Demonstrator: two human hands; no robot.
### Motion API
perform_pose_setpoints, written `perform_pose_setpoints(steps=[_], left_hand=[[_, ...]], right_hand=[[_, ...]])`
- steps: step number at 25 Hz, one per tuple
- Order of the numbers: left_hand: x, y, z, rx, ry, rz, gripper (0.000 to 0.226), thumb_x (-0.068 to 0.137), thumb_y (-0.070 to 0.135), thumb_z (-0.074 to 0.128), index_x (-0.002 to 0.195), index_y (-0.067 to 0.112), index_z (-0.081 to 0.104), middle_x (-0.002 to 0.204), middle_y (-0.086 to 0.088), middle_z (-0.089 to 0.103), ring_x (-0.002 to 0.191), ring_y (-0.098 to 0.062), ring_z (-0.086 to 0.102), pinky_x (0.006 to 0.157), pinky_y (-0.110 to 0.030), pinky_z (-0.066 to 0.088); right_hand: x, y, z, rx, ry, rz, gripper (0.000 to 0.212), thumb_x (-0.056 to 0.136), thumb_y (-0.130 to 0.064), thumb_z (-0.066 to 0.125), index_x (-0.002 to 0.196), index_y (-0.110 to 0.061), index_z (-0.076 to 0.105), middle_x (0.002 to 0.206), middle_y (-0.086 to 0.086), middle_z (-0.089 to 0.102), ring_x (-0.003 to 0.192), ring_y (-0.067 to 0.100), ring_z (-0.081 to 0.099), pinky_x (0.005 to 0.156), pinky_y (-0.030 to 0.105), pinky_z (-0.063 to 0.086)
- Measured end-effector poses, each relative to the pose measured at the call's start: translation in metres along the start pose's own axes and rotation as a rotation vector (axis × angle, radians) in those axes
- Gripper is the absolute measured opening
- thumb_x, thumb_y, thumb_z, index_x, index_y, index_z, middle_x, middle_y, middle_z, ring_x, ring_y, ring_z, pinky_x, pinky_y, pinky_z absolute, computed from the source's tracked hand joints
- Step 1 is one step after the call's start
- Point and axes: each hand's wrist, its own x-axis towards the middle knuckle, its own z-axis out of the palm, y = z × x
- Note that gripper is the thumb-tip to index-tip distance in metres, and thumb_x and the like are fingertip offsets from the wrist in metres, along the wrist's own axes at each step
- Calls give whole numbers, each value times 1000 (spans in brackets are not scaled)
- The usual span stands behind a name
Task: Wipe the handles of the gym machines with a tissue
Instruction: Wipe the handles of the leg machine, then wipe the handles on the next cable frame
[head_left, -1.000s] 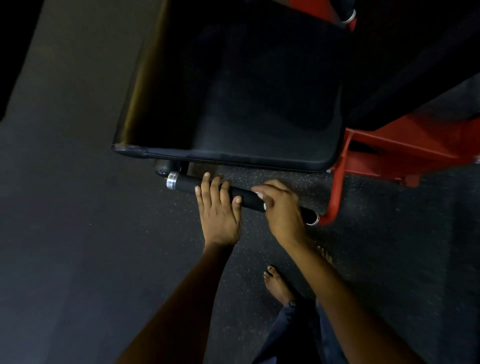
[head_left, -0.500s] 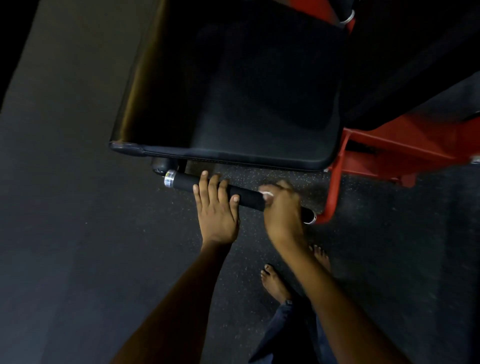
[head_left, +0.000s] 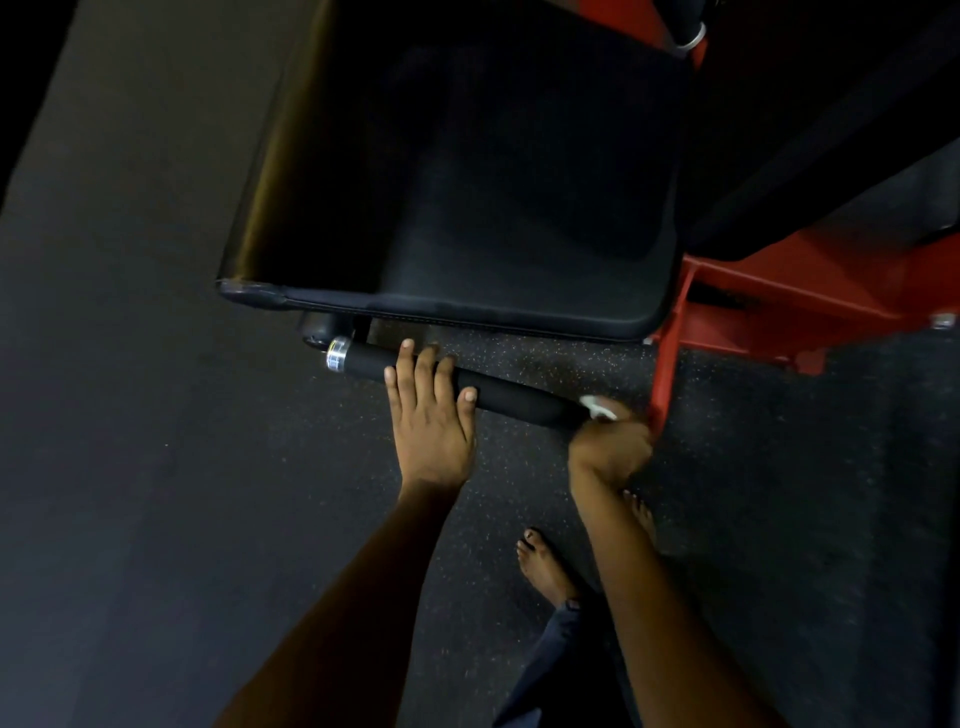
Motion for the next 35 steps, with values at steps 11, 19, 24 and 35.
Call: perform_pose_setpoints(steps=[11,19,24,35], left_hand=[[2,7,-12,133,-100,-8,62,104,41,10,134,0,45,148,-18,38,146,-30,9,120,-37,-6],[44,61,-95,-57,-292,-170,56,102,39,26,148,8,33,153,-11,35,145,-25,25,119,-38,11],[83,120,-216,-51,-252,-238,45,103,35,36,142,13,41,142,-8,48,127,-25,47,107,-35,30],[26,156,-412,-185,89,-316,40,100,34,44,134,16,52,132,-6,57,118,-28,53,96,-39,41]], right_hand=[[42,-10,-13,-803,-367,-371,28,93,-5,50,119,-3,57,119,16,59,106,24,58,87,28,48],[-16,-115,-76,-421,-463,-527,44,88,5,45,128,-11,54,126,12,56,115,28,52,94,29,40],[-81,-221,-149,-472,-521,-773,27,88,-5,52,113,-1,62,120,19,56,108,33,54,89,32,43],[-185,-279,-285,-283,-483,-1155,19,81,-9,52,70,-19,62,85,1,71,78,24,67,68,38,55]])
